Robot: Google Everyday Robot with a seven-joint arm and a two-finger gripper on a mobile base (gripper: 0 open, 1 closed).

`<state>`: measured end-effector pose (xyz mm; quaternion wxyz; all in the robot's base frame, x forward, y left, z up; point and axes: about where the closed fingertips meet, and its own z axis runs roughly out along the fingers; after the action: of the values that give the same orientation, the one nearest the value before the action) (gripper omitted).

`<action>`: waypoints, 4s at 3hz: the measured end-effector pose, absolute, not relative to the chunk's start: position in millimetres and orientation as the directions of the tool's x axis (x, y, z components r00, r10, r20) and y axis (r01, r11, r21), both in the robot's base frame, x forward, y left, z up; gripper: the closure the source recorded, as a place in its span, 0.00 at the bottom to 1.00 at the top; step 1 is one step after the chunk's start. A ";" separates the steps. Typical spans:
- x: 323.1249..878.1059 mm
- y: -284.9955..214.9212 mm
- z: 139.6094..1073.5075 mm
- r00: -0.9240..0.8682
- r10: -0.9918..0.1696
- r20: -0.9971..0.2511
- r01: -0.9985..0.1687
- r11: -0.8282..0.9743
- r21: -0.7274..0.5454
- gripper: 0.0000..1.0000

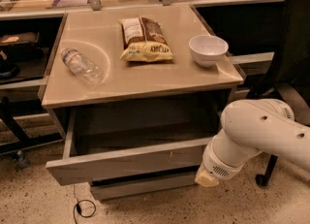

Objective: Close top drawer

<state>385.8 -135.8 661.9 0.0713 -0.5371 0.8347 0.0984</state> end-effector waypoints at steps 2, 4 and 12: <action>423.7 -119.9 669.7 -0.386 -0.906 -0.176 -0.921 0.390 0.010 1.00; 458.6 -105.3 671.6 -0.345 -0.927 -0.144 -0.935 0.353 -0.029 1.00; 458.9 -104.9 671.9 -0.344 -0.928 -0.144 -0.936 0.351 -0.031 0.42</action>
Offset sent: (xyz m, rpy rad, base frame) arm 0.0635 0.0255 0.0098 -0.1217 -0.0727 0.0359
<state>458.9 -104.9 671.9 0.0682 -0.5687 0.8192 0.0287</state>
